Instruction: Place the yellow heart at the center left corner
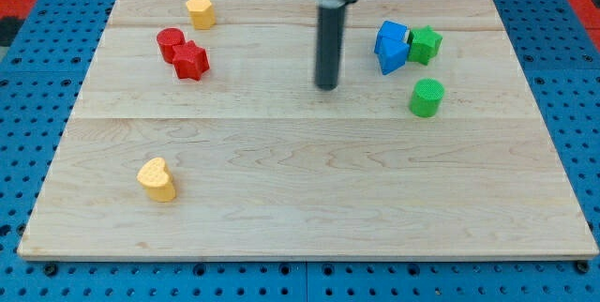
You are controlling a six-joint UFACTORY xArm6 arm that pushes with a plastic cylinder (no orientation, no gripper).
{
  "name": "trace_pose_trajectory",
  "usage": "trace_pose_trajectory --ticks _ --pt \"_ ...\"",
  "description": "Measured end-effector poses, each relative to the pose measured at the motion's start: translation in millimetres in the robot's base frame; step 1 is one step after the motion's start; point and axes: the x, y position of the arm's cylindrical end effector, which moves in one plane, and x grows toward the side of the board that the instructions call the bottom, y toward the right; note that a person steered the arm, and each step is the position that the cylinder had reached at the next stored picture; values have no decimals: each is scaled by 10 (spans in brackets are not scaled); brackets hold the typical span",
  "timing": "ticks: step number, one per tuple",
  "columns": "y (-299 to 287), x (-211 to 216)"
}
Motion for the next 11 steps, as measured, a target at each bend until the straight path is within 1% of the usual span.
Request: trace_pose_trajectory --ticks 1,2,3,5,6,7,8,10,11 --pt "-335 652" --pt "-1032 1454" --pt "-1765 1463" --pt "-1746 746" --pt "-1769 1020" --pt "-2385 992" --pt "-2434 752" --pt "-2225 49" --pt "-2107 -134"
